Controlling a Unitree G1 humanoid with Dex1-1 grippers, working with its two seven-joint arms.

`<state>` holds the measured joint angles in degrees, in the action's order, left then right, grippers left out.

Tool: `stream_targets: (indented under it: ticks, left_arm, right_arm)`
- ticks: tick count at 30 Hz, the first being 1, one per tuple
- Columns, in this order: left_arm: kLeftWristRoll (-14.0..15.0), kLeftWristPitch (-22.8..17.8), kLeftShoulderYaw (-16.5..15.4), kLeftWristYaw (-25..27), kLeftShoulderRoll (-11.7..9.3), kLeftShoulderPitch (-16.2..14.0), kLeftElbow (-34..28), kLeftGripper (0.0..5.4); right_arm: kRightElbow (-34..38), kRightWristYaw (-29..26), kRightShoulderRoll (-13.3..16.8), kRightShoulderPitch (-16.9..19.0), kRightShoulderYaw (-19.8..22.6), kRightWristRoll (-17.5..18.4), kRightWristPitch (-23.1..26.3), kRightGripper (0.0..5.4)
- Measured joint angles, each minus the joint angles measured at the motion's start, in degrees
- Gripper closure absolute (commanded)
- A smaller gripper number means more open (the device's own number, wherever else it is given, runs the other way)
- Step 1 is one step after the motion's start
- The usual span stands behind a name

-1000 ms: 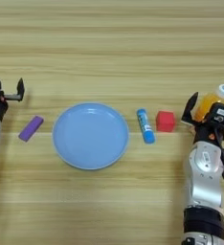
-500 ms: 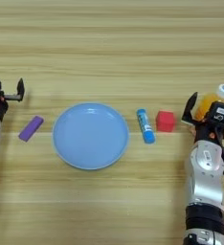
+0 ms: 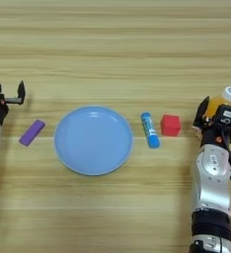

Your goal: Move the objects on the table

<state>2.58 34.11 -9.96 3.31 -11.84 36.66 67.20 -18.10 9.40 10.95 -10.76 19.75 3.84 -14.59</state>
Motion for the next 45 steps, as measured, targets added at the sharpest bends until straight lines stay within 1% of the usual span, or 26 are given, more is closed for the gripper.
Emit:
stream_targets:
  ticks: [6, 11, 15, 22, 25, 27, 29, 34, 36, 41, 45]
  left_arm:
    - [0.0, 0.0, 0.0, 0.0, 0.0, 0.0, 0.0, 0.00]
    - [0.0, 0.0, 0.0, -0.1, 0.0, 0.0, 0.0, 0.00]
    - [-0.1, 0.0, 0.1, -0.2, 0.1, 0.0, 0.0, 0.00]
    - [-0.2, 0.0, 0.3, -0.5, 0.4, 0.0, 0.0, 0.00]
    - [-0.2, 0.0, 0.5, -0.7, 0.5, 0.0, 0.0, 0.00]
    - [-0.2, 0.0, 0.7, -0.8, 0.5, 0.0, 0.0, 0.00]
    - [-0.2, 0.0, 0.7, -0.8, 0.5, 0.0, 0.0, 0.00]
    - [-0.2, 0.0, 0.8, -0.9, 0.5, 0.0, 0.0, 0.00]
    - [-0.2, 0.0, 0.8, -0.9, 0.5, 0.0, 0.0, 0.00]
    - [-0.2, 0.0, 0.9, -0.9, 0.6, 0.0, 0.0, 0.00]
    - [-0.2, 0.0, 0.9, -1.0, 0.6, 0.0, 0.0, 0.00]
  right_arm:
    - [0.0, 0.0, 0.0, 0.0, -0.2, 0.0, -0.1, 1.88]
    - [1.2, 0.0, -0.2, 0.7, -1.3, -0.4, -0.1, 1.88]
    - [4.7, 0.0, -0.7, 1.7, -2.5, -1.3, 0.2, 1.88]
    - [14.6, -1.1, -1.4, 3.0, -4.7, -1.4, 2.0, 1.88]
    - [19.9, -2.2, -3.1, 4.1, -7.9, -1.5, 3.7, 1.88]
    - [22.2, -3.5, -4.5, 4.4, -10.7, -1.7, 4.3, 1.88]
    - [22.8, -4.7, -5.4, 4.4, -13.5, -2.1, 4.6, 1.88]
    - [22.4, -8.0, -7.8, 4.5, -19.5, -2.9, 5.5, 1.88]
    - [21.9, -9.0, -8.7, 4.4, -21.3, -3.0, 5.6, 1.88]
    - [19.9, -11.8, -9.5, 3.8, -24.7, -3.5, 5.3, 1.88]
    - [16.9, -14.8, -11.5, 3.3, -27.5, -2.9, 4.9, 1.88]
